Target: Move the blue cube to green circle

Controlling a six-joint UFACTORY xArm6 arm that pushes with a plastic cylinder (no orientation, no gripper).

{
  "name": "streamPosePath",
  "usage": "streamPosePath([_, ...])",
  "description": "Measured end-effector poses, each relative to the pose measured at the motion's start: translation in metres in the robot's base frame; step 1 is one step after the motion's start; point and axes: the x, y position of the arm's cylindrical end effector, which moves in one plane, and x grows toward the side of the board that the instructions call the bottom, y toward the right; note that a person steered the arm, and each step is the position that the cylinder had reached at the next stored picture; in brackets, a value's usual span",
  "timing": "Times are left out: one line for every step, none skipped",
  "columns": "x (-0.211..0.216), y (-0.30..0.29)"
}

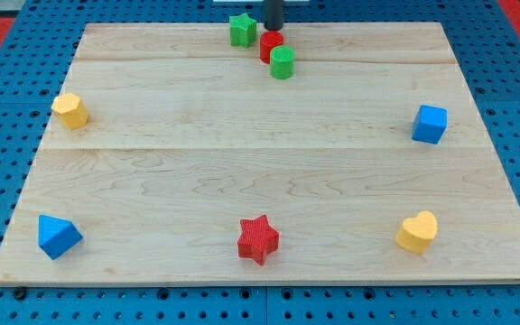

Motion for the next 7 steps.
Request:
streamPosePath([0.028,0.062])
streamPosePath([0.081,0.107])
streamPosePath([0.128,0.184])
streamPosePath([0.188,0.248])
streamPosePath([0.234,0.246])
streamPosePath([0.239,0.203])
streamPosePath([0.226,0.159])
